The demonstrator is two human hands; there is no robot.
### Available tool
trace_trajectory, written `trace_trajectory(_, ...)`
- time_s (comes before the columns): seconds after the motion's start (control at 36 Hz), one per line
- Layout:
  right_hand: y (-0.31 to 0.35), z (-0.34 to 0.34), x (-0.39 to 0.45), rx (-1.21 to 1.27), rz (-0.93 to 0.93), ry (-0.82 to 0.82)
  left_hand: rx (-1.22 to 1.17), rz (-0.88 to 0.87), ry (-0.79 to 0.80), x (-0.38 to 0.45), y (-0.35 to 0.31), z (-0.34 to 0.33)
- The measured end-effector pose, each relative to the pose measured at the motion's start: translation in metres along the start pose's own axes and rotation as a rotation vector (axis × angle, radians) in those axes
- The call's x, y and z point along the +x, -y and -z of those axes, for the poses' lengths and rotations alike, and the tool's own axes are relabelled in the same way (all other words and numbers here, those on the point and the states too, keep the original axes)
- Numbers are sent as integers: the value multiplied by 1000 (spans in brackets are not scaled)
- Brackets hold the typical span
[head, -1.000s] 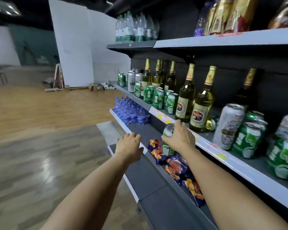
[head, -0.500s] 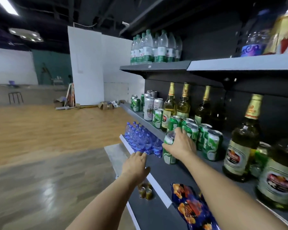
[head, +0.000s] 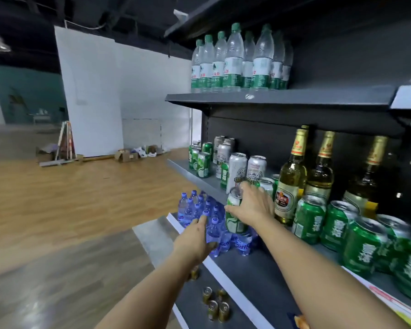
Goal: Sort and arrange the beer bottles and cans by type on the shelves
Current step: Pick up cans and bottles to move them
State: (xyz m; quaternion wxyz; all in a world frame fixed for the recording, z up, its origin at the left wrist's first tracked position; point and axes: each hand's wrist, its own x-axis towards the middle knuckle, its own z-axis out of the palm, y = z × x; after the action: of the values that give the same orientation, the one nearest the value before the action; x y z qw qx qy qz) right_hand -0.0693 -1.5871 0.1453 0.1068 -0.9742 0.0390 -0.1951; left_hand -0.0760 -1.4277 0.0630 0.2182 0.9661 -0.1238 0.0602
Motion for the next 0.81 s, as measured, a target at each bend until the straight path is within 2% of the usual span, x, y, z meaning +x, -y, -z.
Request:
trace_trajectory(0.36,35,-50,143,7,46,16,-584,-57,-86,169,9,7)
trace_trajectory(0.44,43,-58,171,16,37,14,-555,-35,-156,206,18,13)
trace_trajectory(0.58,49,-65,210,-126,42,-18,-473,-87,-151,258,30,24)
trace_trajectory(0.81,55,-75,243,-370,125,-270,-512,-39,-51,324,48,20)
